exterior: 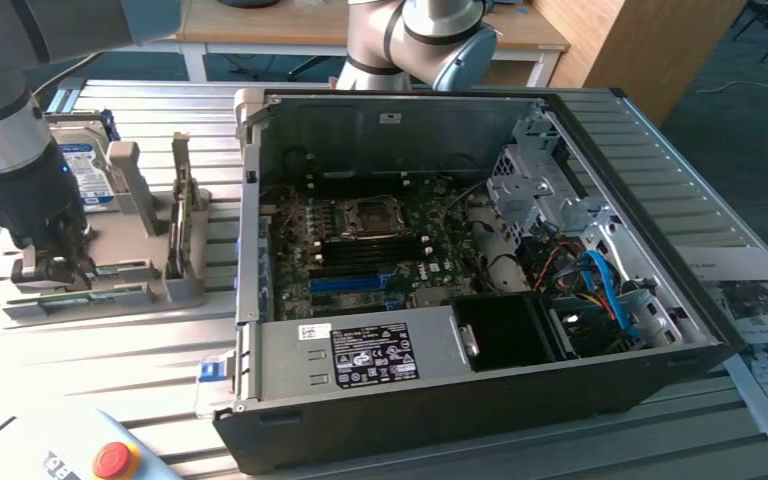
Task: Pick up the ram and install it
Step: 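Pick up the ram and move it above insertion slot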
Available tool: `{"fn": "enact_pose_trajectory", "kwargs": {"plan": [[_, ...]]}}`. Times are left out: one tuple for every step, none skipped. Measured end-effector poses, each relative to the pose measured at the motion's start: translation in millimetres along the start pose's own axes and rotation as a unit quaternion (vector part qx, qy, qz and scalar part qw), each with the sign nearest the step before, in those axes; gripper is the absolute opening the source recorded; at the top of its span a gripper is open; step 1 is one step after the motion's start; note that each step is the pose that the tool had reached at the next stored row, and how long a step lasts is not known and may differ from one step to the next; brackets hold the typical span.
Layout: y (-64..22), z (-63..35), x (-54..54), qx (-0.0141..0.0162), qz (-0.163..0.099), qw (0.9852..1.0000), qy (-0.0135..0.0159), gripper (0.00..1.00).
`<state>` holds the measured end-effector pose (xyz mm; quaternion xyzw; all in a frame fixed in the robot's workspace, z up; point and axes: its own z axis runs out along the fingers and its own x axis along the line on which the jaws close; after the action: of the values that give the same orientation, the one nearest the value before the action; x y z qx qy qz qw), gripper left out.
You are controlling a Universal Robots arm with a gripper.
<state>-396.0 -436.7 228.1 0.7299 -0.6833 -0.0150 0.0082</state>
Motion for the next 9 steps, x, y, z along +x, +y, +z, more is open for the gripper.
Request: {"fn": "enact_pose_trajectory", "kwargs": {"plan": [[0.0,0.6,0.0,0.0000,0.000,1.0000,-0.0001,0.31],[-0.1,1.6,0.0,0.0001,0.000,1.0000,0.0000,0.31],[-0.1,2.8,0.0,0.0000,0.000,1.0000,0.0000,0.31],[-0.1,4.3,0.0,0.0000,0.000,1.0000,0.0000,0.31],[-0.2,5.9,0.1,0.0001,0.000,1.0000,0.0000,0.31],[-0.2,7.3,0.1,0.0000,0.000,1.0000,0.0000,0.31],[-0.3,8.8,0.1,0.0001,0.000,1.0000,0.0000,0.31],[-0.3,10.1,0.1,0.0000,0.000,1.0000,0.0000,0.31],[-0.4,11.3,0.1,0.0001,0.000,1.0000,0.0000,0.31]]}}
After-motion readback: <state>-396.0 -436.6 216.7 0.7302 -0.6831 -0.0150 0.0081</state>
